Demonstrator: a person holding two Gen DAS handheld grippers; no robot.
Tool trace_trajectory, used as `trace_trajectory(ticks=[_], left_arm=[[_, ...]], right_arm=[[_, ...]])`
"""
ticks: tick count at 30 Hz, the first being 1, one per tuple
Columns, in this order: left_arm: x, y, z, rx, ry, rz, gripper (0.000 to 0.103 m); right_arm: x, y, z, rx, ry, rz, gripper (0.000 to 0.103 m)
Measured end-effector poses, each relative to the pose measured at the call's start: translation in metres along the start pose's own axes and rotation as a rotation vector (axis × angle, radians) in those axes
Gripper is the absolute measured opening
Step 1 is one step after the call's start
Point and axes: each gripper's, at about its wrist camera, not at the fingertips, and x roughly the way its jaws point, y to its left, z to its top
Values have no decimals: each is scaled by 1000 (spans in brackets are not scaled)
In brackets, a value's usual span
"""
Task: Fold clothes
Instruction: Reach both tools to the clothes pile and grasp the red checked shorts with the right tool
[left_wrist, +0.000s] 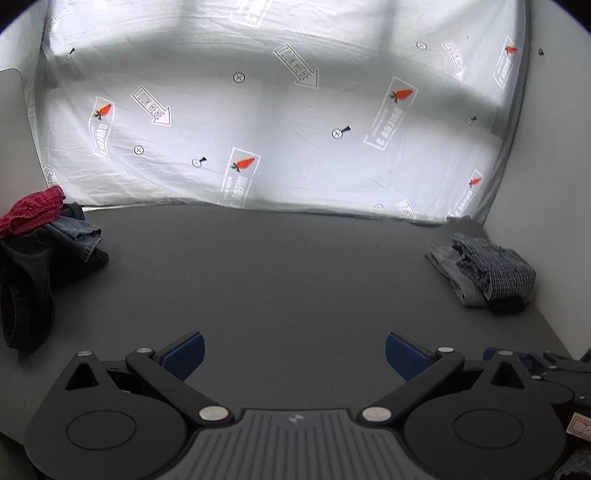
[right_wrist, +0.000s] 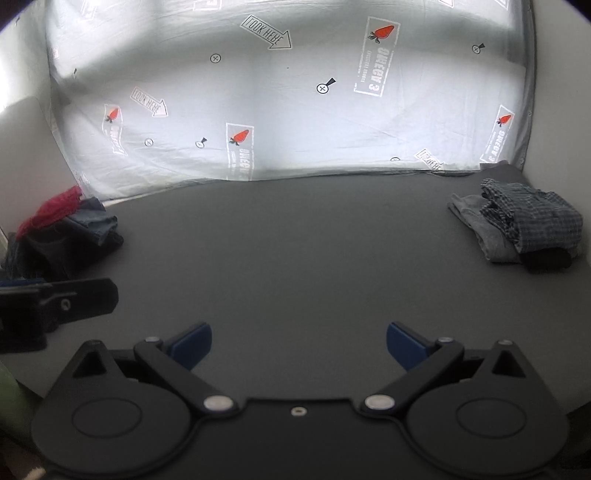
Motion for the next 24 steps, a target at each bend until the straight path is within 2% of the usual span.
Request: trace_trajectory(ticks=[3,5,8,11,13,18,24], left_arm=[[5,9,30,-86,-69,28,103],[12,22,48,-176,-74,21,103],[26,51,64,-324,-56,5,103],[37,94,70,-472,-35,77,103],[42,125,71,-542,-24,150,103],[72,225,89,-489,-42,393,103],[108,345,109,-418,-65,683,103]], right_arm=[[24,-16,34,83,-59,199,103],[39,-17,52,80,-111,310,103],[73,5,75,-62,-123,399,103],[101,47,89,-259,-126,370,103],[118,76,98,-325,-155,358,102],[162,156,119,-362,-143,389,102],[216,265,127,-403,-89,316,102]])
